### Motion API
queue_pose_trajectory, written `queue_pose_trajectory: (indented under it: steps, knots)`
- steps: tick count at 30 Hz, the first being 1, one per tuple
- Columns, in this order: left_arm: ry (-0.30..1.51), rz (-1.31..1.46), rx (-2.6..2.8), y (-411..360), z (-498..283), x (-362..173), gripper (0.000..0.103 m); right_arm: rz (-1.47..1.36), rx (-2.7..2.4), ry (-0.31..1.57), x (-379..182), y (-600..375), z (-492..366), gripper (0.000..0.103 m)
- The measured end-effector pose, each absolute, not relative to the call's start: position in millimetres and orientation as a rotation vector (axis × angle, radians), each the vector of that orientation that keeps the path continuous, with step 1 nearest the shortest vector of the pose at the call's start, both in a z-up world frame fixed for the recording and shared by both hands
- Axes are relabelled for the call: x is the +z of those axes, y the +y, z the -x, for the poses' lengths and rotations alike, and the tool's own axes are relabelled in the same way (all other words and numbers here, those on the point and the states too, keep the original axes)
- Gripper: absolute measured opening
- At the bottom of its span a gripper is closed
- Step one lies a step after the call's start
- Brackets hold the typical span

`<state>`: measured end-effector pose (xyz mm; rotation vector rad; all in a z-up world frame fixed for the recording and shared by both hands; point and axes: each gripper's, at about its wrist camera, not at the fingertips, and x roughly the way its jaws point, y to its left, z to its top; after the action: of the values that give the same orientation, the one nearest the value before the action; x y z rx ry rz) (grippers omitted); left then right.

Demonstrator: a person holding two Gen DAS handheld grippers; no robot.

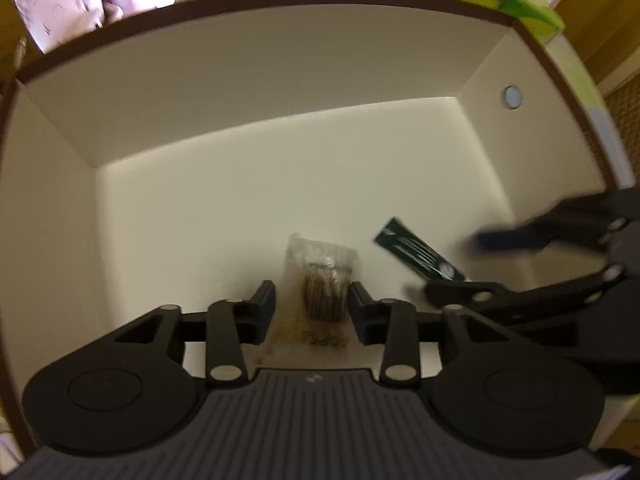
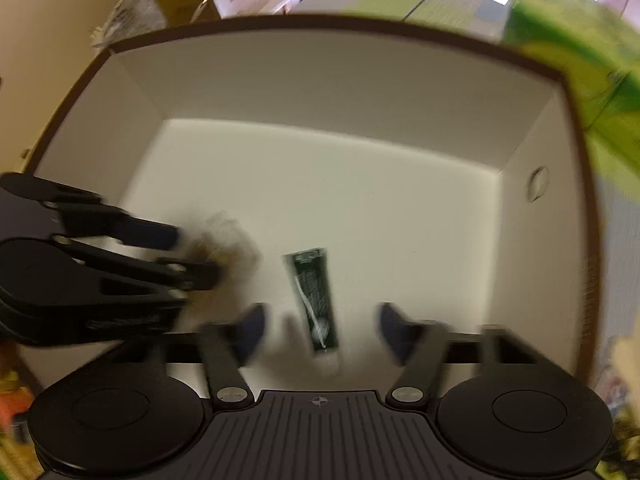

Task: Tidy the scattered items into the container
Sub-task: 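Lower both held items into the box and open both tools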

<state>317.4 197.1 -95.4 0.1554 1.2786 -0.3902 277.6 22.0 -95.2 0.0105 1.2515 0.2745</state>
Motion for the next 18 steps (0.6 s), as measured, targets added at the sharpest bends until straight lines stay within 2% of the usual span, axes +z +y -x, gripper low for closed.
queue_pose_trajectory:
  steps: [1, 5, 7, 8, 18]
  knots:
    - [1.271, -0.154, -0.382, 199.7, -316.9, -94.3, 0.049, -0.028, 0.29, 1.248, -92.8, 18.6, -276.9, 0.076]
    - [1.24, -0.136, -0.366, 206.4, -311.4, -84.6, 0.058, -0.055, 0.322, 1.235, -82.9, 10.3, -268.6, 0.079]
    - [1.206, -0.162, -0.354, 205.5, -305.6, -78.2, 0.065, -0.04, 0.32, 1.218, -77.3, 6.4, -263.8, 0.091]
    - [1.192, -0.166, -0.351, 205.5, -303.0, -75.1, 0.067, -0.034, 0.326, 1.205, -74.0, 5.6, -260.7, 0.093]
    - [1.093, -0.15, -0.325, 198.5, -285.6, -41.3, 0.081, -0.009, 0.349, 1.084, -39.0, 6.4, -227.7, 0.093]
